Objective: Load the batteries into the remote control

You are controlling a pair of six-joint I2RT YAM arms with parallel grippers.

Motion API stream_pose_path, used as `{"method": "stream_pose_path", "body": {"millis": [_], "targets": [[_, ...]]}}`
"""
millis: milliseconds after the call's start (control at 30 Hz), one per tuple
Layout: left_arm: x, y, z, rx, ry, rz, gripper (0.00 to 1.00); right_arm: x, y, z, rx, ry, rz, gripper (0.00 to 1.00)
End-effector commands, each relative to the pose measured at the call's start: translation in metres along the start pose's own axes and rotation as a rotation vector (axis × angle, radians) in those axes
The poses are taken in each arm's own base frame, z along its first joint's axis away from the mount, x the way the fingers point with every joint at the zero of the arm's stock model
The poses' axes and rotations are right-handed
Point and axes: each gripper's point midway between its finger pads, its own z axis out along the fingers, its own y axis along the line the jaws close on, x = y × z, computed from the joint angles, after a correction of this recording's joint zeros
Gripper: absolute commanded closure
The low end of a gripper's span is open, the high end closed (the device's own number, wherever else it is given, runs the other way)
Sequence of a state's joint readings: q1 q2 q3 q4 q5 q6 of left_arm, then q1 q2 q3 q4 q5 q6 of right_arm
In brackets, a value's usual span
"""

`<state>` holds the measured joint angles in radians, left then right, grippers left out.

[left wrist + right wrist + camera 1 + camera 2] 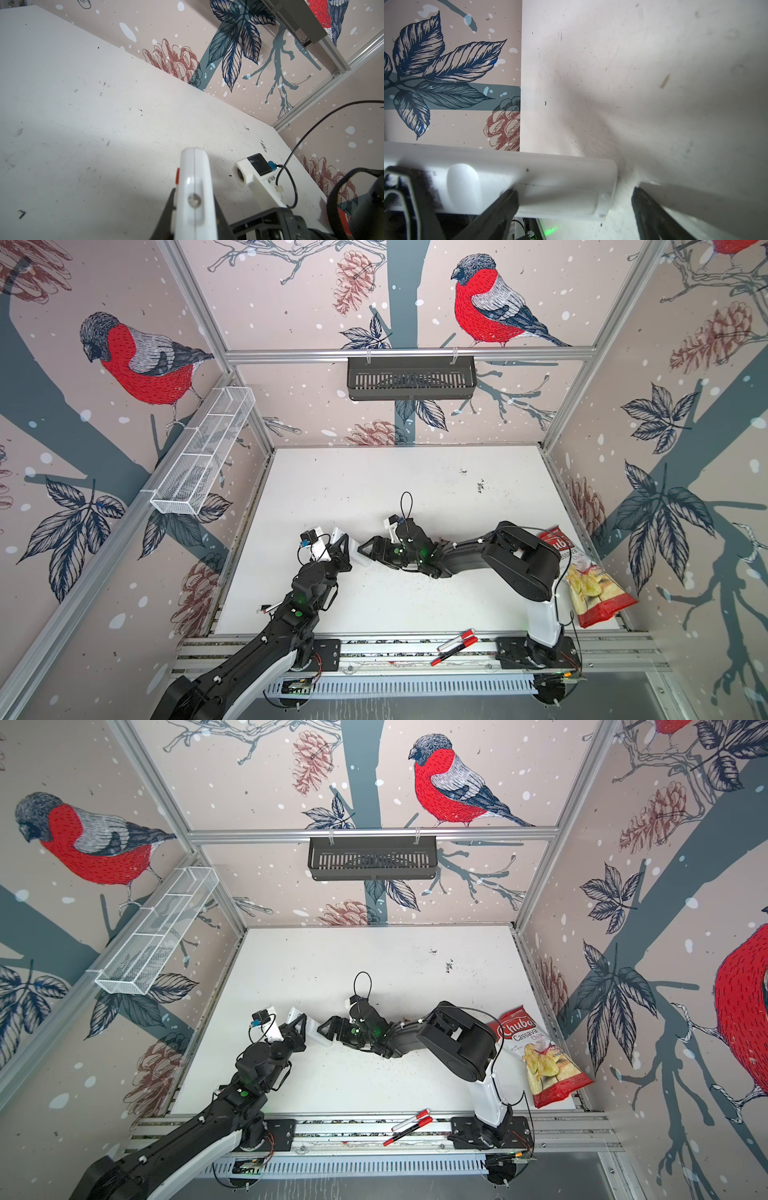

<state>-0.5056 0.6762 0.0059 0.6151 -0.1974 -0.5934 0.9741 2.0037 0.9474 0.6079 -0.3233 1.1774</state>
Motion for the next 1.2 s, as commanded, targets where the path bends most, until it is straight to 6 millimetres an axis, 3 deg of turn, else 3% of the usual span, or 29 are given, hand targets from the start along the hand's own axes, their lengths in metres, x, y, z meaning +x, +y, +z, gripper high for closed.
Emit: {"method": "stream_pose_path", "body": {"millis": [0, 1167], "targets": [[0.045, 0.017, -0.01, 0.016, 0.107, 0.03, 1.0, 0.01, -0.058, -0.007, 0.228, 0.001, 0.054, 0.11], [0.044, 0.02, -0.009, -0.03, 0.101, 0.057, 1.0, 0.006, -0.049, -0.036, 0.179, -0.056, 0.046, 0.11]]}}
